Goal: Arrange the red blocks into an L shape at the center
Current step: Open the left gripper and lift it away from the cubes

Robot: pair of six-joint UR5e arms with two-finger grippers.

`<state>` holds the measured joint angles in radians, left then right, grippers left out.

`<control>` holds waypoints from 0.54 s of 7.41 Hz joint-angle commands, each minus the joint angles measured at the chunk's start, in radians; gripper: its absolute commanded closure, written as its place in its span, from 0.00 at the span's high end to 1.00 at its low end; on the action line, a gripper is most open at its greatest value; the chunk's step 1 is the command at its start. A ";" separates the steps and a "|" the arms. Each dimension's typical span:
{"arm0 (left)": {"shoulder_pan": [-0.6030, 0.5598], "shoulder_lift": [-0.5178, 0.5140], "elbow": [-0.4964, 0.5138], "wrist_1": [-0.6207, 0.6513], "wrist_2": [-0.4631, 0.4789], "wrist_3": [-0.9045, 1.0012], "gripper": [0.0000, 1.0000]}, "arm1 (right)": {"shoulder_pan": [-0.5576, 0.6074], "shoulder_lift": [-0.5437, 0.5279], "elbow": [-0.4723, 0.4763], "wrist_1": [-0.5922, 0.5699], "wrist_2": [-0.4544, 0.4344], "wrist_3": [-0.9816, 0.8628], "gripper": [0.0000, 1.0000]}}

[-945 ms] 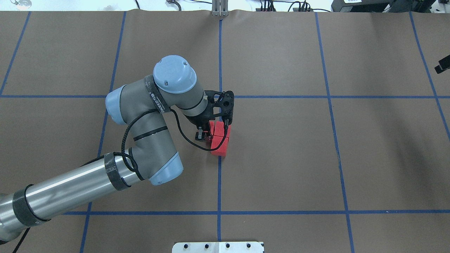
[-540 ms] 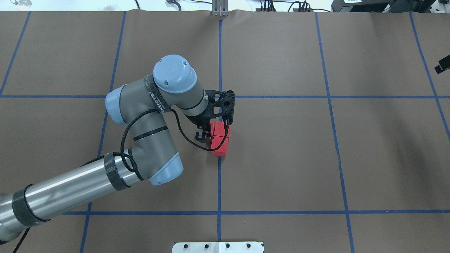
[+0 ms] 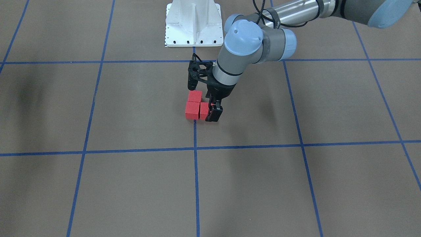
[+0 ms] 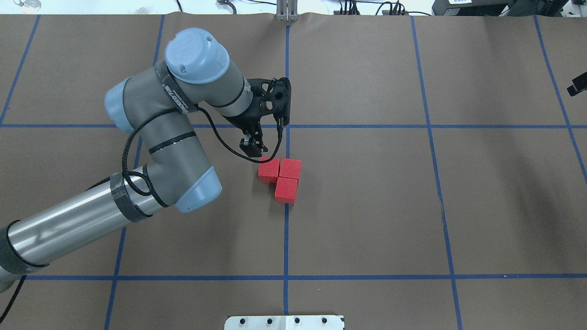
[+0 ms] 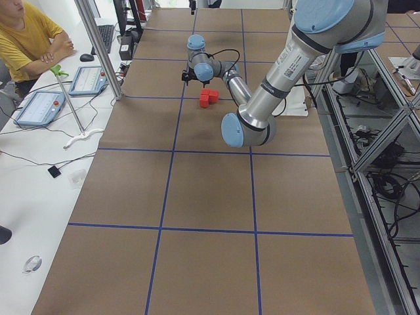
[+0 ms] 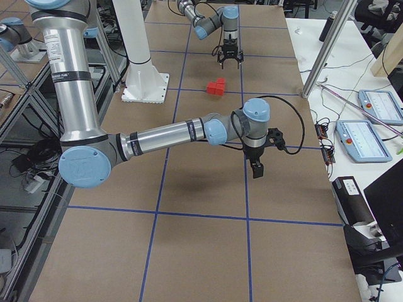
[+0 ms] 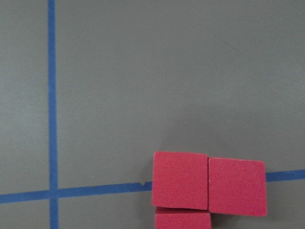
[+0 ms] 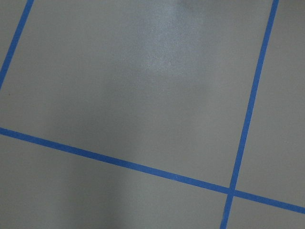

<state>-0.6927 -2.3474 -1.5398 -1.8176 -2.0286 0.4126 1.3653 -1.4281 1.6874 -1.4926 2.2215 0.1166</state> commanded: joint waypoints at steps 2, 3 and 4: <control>-0.225 0.098 -0.011 0.085 -0.156 -0.031 0.99 | 0.002 -0.009 -0.006 0.012 0.004 -0.002 1.00; -0.293 0.108 -0.013 0.166 -0.229 -0.096 0.99 | 0.008 -0.012 -0.009 0.012 0.007 -0.002 1.00; -0.347 0.150 -0.013 0.210 -0.249 -0.122 0.99 | 0.032 -0.027 -0.014 0.011 0.012 -0.002 1.00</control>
<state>-0.9646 -2.2374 -1.5519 -1.6759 -2.2227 0.3339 1.3766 -1.4423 1.6787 -1.4821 2.2287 0.1152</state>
